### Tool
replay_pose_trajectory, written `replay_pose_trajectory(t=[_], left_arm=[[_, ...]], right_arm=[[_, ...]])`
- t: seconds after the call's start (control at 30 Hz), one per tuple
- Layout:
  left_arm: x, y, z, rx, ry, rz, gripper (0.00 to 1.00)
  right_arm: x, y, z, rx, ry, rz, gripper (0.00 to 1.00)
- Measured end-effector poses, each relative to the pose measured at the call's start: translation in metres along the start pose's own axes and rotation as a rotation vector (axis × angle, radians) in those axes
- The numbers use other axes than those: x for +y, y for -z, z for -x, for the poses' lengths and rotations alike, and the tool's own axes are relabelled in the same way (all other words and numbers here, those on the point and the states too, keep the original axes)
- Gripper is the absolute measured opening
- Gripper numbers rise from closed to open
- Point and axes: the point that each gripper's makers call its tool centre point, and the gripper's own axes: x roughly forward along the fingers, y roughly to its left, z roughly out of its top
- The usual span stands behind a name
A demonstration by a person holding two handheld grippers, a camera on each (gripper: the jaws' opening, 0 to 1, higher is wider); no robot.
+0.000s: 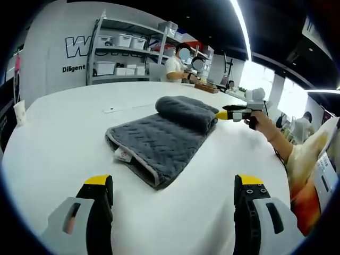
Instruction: Open the folded towel by lifting each exposed corner and separating the folded layers until the towel lies flat within the target outline without major curled edges
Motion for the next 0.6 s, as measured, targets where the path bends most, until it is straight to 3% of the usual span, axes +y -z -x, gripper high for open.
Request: replay_pose_trajectory(t=[0.13,0.17,0.6], left_arm=[[0.0,0.0,0.0,0.003,-0.002,-0.008,0.93],[-0.001,0.0,0.0,0.002,-0.001,-0.007,0.93],[0.006,0.003,-0.001,0.013,-0.02,0.001,0.92]], right_arm=[[0.006,0.004,0.005,0.028,-0.02,0.012,1.0],[0.011,0.007,0.007,0.048,-0.057,0.035,0.99],[0.03,0.02,0.021,0.11,-0.169,0.062,0.99]])
